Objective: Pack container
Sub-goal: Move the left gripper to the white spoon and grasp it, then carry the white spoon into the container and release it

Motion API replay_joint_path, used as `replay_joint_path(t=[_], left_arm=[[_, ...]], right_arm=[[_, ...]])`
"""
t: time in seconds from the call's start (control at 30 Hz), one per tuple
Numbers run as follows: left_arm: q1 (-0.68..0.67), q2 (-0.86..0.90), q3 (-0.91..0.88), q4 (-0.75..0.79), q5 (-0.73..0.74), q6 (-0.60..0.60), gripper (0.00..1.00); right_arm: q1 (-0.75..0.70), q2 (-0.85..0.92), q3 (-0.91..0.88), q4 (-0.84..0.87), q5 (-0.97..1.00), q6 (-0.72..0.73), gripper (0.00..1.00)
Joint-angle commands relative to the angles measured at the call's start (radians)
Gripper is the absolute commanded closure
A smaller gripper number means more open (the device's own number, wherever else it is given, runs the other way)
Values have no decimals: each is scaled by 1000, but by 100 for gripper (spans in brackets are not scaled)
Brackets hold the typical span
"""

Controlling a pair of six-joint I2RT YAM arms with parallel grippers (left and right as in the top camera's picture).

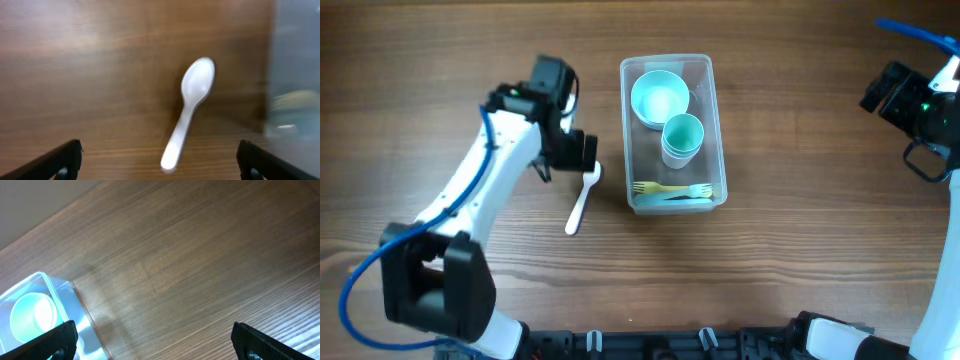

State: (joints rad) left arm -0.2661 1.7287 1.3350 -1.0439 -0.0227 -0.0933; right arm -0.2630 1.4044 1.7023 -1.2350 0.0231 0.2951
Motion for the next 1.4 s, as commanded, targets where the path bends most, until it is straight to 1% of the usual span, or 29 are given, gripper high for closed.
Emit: replay_joint_path(t=[0.0, 0.03, 0.07, 0.2, 0.37, 0.47, 0.5, 0.57, 0.6, 0.63, 0.77, 0.8, 0.87, 0.97, 1.03, 1.2, 1.23, 1.27, 1.3, 1.37], left_arm=[[6, 35, -142, 130, 23, 50, 7], [6, 51, -180, 185, 36, 64, 10], [6, 65, -201, 212, 50, 64, 11], [3, 112, -220, 221, 64, 114, 15], [-35, 118, -228, 257, 63, 116, 12], [-35, 118, -262, 303, 64, 116, 15], [-35, 118, -276, 310, 64, 116, 17], [-35, 118, -288, 311, 63, 116, 25], [-35, 118, -288, 316, 63, 116, 31], [-35, 118, -288, 320, 63, 116, 39], [-35, 117, -288, 322, 63, 114, 83], [-35, 117, -288, 322, 63, 107, 91], [-35, 117, -288, 322, 63, 104, 95], [-35, 103, -279, 308, 63, 104, 96], [-35, 79, -241, 266, 63, 104, 96], [-40, -43, -7, 84, 64, 115, 96], [-53, -73, 51, 52, 64, 163, 96], [-87, -106, 113, 24, 64, 246, 96], [-120, -129, 150, 8, 64, 301, 96], [-244, -180, 204, 17, 63, 405, 96]], right_arm=[[-1, 5, -10, -1, -5, 20, 0], [-1, 5, -10, -1, -5, 19, 0], [-1, 6, -10, -1, -5, 20, 0], [-1, 5, -10, -1, -5, 20, 0], [-1, 5, -10, -1, -5, 20, 0], [-1, 5, -10, -1, -5, 20, 0], [-1, 6, -10, -1, -5, 20, 0], [-1, 6, -10, -1, -5, 20, 0], [-1, 5, -10, -1, -5, 20, 0], [-1, 6, -10, -1, -5, 20, 0], [-1, 5, -10, -1, -5, 20, 0], [-1, 6, -10, -1, -5, 20, 0], [-1, 5, -10, -1, -5, 20, 0], [-1, 5, -10, -1, -5, 20, 0], [-1, 5, -10, -1, -5, 20, 0], [-1, 5, -10, -1, -5, 20, 0], [-1, 6, -10, -1, -5, 20, 0], [-1, 5, -10, -1, -5, 20, 0], [-1, 6, -10, -1, -5, 20, 0], [-1, 5, -10, -1, -5, 20, 0]])
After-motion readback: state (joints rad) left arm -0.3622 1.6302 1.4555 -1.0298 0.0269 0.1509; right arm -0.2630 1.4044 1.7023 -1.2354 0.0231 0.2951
